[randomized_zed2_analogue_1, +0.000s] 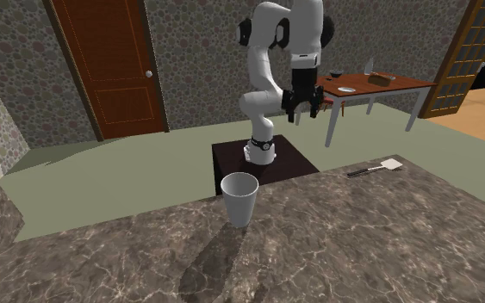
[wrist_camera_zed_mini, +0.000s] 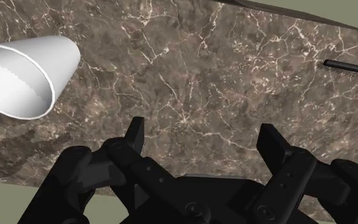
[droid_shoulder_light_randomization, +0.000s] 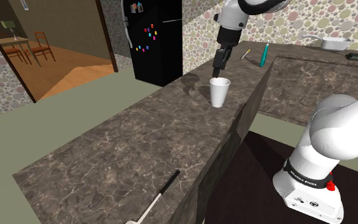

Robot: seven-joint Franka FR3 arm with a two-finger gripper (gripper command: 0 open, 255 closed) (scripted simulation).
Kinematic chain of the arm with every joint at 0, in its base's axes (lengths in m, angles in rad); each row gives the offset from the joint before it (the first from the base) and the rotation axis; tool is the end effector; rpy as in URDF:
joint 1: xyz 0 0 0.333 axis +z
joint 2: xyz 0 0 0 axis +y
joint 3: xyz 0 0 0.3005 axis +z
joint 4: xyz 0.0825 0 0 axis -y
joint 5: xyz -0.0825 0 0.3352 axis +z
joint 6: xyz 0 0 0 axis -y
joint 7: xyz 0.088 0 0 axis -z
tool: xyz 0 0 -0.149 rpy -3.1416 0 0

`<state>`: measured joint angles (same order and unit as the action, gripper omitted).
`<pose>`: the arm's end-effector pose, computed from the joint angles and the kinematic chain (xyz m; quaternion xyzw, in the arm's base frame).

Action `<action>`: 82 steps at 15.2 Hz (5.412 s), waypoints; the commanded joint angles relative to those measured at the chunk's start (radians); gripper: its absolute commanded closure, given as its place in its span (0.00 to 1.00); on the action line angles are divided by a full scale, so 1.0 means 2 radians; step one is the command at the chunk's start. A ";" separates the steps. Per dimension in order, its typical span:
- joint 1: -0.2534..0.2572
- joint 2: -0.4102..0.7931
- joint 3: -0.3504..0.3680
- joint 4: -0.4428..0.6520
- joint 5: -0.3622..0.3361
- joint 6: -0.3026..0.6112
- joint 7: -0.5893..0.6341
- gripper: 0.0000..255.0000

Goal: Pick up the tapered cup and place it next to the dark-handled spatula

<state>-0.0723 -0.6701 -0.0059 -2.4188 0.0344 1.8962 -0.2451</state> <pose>0.3308 -0.0222 0.5073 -0.9940 -0.0793 -0.0757 0.0064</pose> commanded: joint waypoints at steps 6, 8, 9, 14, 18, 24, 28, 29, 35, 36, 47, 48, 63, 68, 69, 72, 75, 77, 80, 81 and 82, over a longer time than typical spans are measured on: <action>-0.030 0.067 -0.027 -0.022 -0.038 0.097 -0.025 0.00; -0.039 0.091 -0.035 -0.024 -0.049 0.125 -0.031 0.00; -0.044 0.103 -0.040 -0.024 -0.054 0.139 -0.035 0.00; -0.065 0.171 -0.062 -0.014 -0.077 0.205 -0.049 0.00; -0.080 0.229 -0.079 0.005 -0.091 0.253 -0.060 0.00; -0.081 0.262 -0.083 -0.005 -0.090 0.295 -0.062 0.00; -0.081 0.271 -0.083 -0.006 -0.089 0.306 -0.063 0.00; -0.081 0.271 -0.083 -0.006 -0.089 0.306 -0.063 0.00; -0.081 0.271 -0.083 -0.006 -0.089 0.306 -0.063 1.00; -0.081 0.271 -0.083 -0.006 -0.089 0.306 -0.063 1.00; -0.081 0.258 -0.083 0.003 -0.089 0.285 -0.064 1.00; -0.081 0.254 -0.082 0.006 -0.089 0.277 -0.064 1.00; -0.079 0.209 -0.078 0.067 -0.085 0.171 -0.070 1.00; -0.078 0.200 -0.076 0.092 -0.084 0.137 -0.073 1.00; -0.078 0.198 -0.076 0.097 -0.083 0.130 -0.073 1.00; -0.078 0.194 -0.075 0.114 -0.082 0.110 -0.074 1.00; -0.077 0.192 -0.074 0.132 -0.081 0.089 -0.076 1.00; -0.077 0.190 -0.074 0.144 -0.081 0.076 -0.077 1.00; -0.076 0.189 -0.073 0.163 -0.080 0.056 -0.078 1.00; -0.076 0.189 -0.073 0.170 -0.079 0.049 -0.079 1.00; -0.076 0.189 -0.072 0.176 -0.079 0.042 -0.080 1.00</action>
<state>-0.2242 -0.2907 -0.1507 -2.0778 -0.1240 1.9935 -0.4023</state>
